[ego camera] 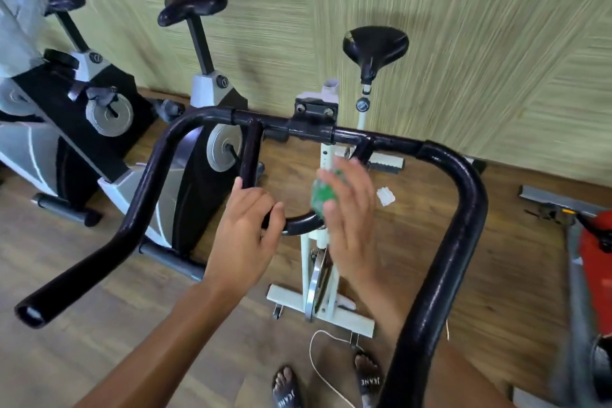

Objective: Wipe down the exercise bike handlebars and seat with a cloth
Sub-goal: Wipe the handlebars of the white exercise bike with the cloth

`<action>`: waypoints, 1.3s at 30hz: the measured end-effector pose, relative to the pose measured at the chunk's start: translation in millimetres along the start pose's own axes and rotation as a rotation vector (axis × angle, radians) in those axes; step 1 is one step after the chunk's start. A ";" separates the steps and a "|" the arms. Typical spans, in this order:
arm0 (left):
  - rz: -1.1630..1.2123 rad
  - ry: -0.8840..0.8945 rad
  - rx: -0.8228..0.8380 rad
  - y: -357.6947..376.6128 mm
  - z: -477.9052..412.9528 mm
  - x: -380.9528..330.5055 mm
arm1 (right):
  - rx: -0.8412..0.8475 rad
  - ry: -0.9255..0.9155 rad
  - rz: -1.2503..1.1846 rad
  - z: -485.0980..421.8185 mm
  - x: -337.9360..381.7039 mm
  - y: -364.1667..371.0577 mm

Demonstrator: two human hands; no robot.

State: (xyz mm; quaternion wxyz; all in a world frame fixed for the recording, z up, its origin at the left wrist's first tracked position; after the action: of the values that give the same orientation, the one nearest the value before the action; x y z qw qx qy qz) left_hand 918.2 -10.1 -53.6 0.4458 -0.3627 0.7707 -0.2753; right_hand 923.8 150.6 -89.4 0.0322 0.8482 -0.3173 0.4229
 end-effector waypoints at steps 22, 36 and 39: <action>0.857 -0.058 -0.010 -59.0 20.5 26.8 | -0.072 0.250 0.492 76.1 106.6 71.8; 0.092 0.450 -0.043 9.0 29.6 -5.0 | -0.542 0.564 0.247 59.2 76.0 -17.8; 0.070 0.537 -0.134 6.6 27.1 -3.3 | -0.436 0.725 0.292 27.1 60.3 -7.5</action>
State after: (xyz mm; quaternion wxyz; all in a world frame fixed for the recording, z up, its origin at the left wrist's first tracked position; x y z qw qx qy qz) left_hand 941.3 -6.3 -69.1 0.2097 -0.2786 0.8898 -0.2945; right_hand 973.6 117.0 -60.6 0.2592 0.5649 -0.4835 0.6164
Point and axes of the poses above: each hand's wrist, its own z-axis away from the middle knuckle, its own y-axis out of the palm, x = y × z, the point moved 8 cm from there along -z, towards the middle knuckle, and after that the axes turned 11 degrees about -x, right-handed, at the moved point
